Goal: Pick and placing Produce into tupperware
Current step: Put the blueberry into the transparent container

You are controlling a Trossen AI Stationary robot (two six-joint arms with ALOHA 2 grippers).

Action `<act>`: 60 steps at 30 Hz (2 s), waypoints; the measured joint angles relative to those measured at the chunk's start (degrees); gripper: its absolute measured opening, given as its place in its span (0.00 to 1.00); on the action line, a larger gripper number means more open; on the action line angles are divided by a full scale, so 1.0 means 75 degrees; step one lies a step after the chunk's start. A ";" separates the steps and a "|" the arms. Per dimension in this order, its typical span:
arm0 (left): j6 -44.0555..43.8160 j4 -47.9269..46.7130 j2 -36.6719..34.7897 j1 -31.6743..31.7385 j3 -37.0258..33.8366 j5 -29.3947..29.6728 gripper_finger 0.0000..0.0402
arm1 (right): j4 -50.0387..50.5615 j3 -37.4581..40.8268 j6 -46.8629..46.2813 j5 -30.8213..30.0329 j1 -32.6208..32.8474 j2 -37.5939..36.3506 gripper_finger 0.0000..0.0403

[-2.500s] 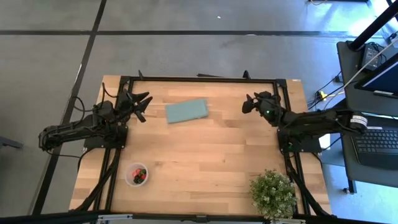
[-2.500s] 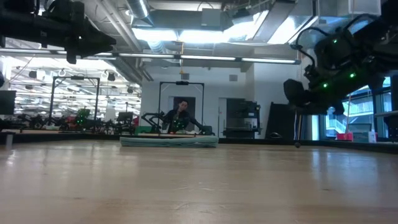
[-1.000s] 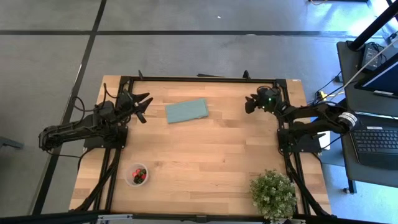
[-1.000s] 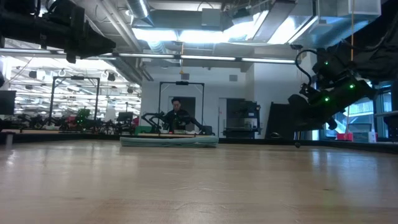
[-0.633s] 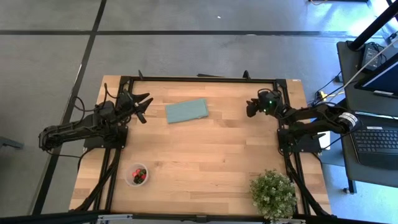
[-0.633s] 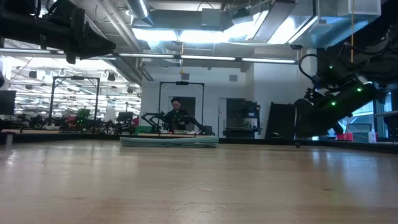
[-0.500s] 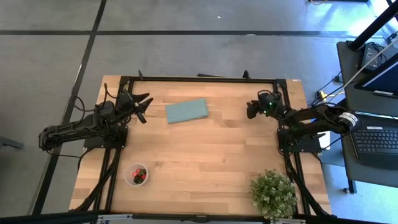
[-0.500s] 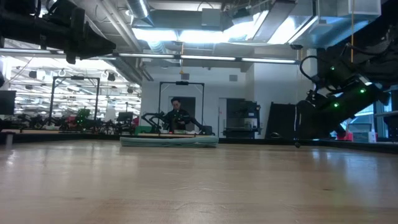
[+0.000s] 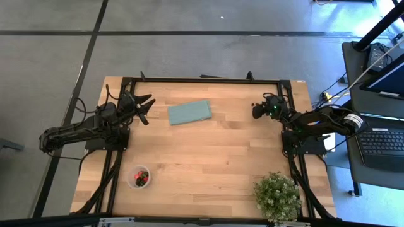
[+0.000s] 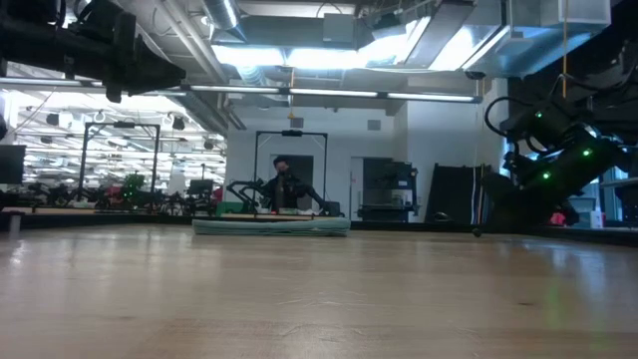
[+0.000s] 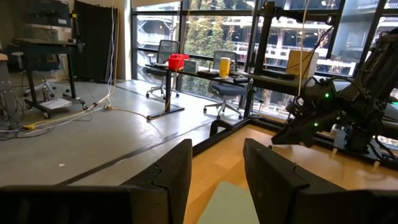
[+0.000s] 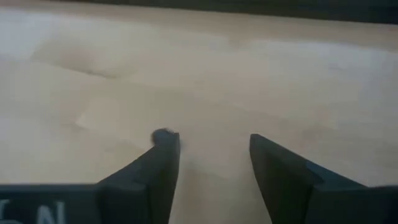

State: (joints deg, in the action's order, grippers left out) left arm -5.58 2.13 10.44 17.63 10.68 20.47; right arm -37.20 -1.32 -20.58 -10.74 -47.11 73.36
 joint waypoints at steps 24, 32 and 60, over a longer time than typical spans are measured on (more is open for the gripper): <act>0.0020 -0.0402 0.0003 -0.0001 0.0000 0.0000 0.34 | 0.0284 -0.0011 0.0177 0.1081 0.0011 -0.0009 0.77; 0.0022 -0.0407 0.0003 0.0000 0.0000 0.0000 0.34 | 0.0244 -0.0006 0.0633 0.1105 0.0016 -0.0003 0.80; 0.0217 -0.0396 0.0003 0.0000 0.0000 0.0003 0.34 | 0.0266 -0.0408 0.0111 0.0151 0.1425 0.0015 0.80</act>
State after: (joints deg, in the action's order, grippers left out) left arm -3.95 -0.84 10.46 17.63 10.68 20.49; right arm -35.21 -4.38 -19.75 -9.60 -36.42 73.47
